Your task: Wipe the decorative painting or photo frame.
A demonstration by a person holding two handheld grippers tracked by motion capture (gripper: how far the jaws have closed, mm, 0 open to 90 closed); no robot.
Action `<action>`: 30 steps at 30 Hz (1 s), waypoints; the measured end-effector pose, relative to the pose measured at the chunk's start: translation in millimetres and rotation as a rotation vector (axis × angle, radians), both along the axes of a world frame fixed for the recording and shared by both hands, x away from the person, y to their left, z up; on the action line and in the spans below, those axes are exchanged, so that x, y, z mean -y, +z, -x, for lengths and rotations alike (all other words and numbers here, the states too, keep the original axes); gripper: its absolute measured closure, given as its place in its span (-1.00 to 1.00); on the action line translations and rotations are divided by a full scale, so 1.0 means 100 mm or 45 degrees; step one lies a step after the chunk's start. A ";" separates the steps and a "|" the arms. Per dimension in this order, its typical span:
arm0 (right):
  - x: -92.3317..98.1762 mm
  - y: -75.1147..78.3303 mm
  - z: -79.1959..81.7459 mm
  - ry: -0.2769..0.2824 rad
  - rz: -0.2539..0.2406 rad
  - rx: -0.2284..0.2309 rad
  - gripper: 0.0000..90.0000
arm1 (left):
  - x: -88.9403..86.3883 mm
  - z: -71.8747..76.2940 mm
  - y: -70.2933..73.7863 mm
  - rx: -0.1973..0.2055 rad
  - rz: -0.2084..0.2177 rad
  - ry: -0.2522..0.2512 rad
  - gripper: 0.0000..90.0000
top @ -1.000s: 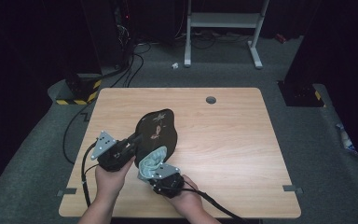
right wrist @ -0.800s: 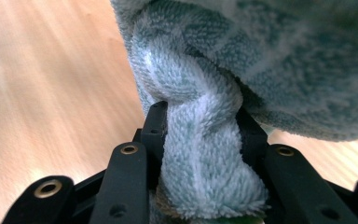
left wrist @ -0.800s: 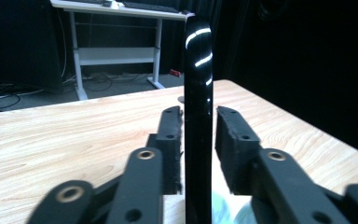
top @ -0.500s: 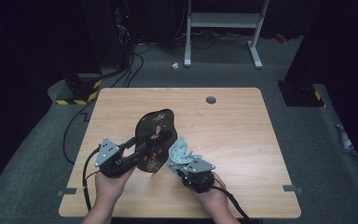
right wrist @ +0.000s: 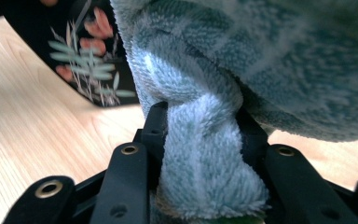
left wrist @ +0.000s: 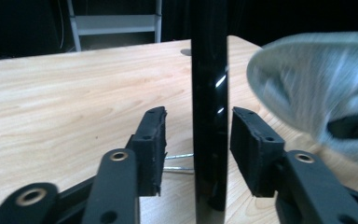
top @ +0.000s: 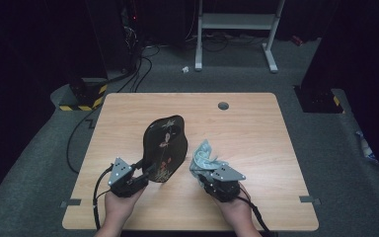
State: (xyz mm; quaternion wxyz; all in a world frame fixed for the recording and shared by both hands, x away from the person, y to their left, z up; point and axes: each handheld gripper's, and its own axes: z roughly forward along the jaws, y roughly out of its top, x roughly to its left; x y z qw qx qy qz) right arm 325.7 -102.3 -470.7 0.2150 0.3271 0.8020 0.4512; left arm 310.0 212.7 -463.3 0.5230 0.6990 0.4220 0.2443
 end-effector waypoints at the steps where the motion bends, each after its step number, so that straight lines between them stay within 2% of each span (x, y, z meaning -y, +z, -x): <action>1: 0.00 0.02 0.00 -0.002 -0.011 0.016 0.42 | 0.00 -0.01 -0.02 -0.002 0.001 -0.004 0.31; 2: -0.01 0.07 0.01 -0.002 -0.044 0.033 0.42 | 0.01 -0.02 -0.05 0.000 0.001 -0.002 0.37; 7: -0.03 0.16 0.01 -0.006 -0.093 0.057 0.42 | 0.01 -0.04 -0.11 -0.006 0.016 -0.023 0.58; 11: -0.05 0.28 0.01 0.002 -0.154 0.085 0.41 | 0.01 -0.05 -0.14 -0.004 0.061 -0.054 0.77; 12: -0.07 0.35 0.01 0.013 -0.161 0.117 0.41 | 0.00 -0.05 -0.15 -0.015 0.089 -0.058 0.78; 13: -0.07 0.35 0.01 0.013 -0.161 0.117 0.41 | 0.00 -0.05 -0.15 -0.015 0.089 -0.058 0.78; 14: -0.09 0.45 0.00 0.028 -0.176 0.148 0.41 | -0.01 -0.06 -0.15 -0.020 0.096 -0.067 0.78; 15: -0.09 0.45 0.00 0.028 -0.176 0.148 0.41 | -0.01 -0.06 -0.15 -0.020 0.096 -0.067 0.78; 16: -0.11 0.56 -0.02 0.017 -0.175 0.174 0.41 | -0.02 -0.06 -0.16 -0.021 0.107 -0.068 0.78; 17: -0.11 0.56 -0.02 0.017 -0.175 0.174 0.41 | -0.02 -0.06 -0.16 -0.021 0.110 -0.070 0.78; 18: -0.15 0.68 -0.04 0.016 -0.187 0.200 0.41 | -0.02 -0.05 -0.16 -0.021 0.109 -0.073 0.78; 22: -0.22 0.90 -0.06 0.012 -0.223 0.278 0.41 | -0.01 -0.02 -0.15 -0.022 0.113 -0.094 0.78; 23: -0.22 0.90 -0.06 0.012 -0.223 0.278 0.41 | -0.01 -0.02 -0.15 -0.022 0.113 -0.094 0.78; 24: -0.26 0.99 -0.06 0.007 -0.251 0.314 0.41 | -0.01 0.00 -0.15 -0.019 0.110 -0.112 0.78; 26: -0.27 1.03 -0.06 0.006 -0.266 0.320 0.41 | 0.00 0.01 -0.15 -0.014 0.108 -0.126 0.78; 27: -0.32 1.13 -0.07 0.014 -0.294 0.350 0.41 | 0.01 0.02 -0.16 -0.015 0.110 -0.141 0.78; 29: -0.34 1.16 -0.07 0.018 -0.301 0.356 0.41 | 0.01 0.03 -0.16 -0.014 0.113 -0.142 0.78; 30: -0.41 1.26 -0.10 0.037 -0.308 0.371 0.41 | 0.02 0.04 -0.17 -0.008 0.114 -0.145 0.78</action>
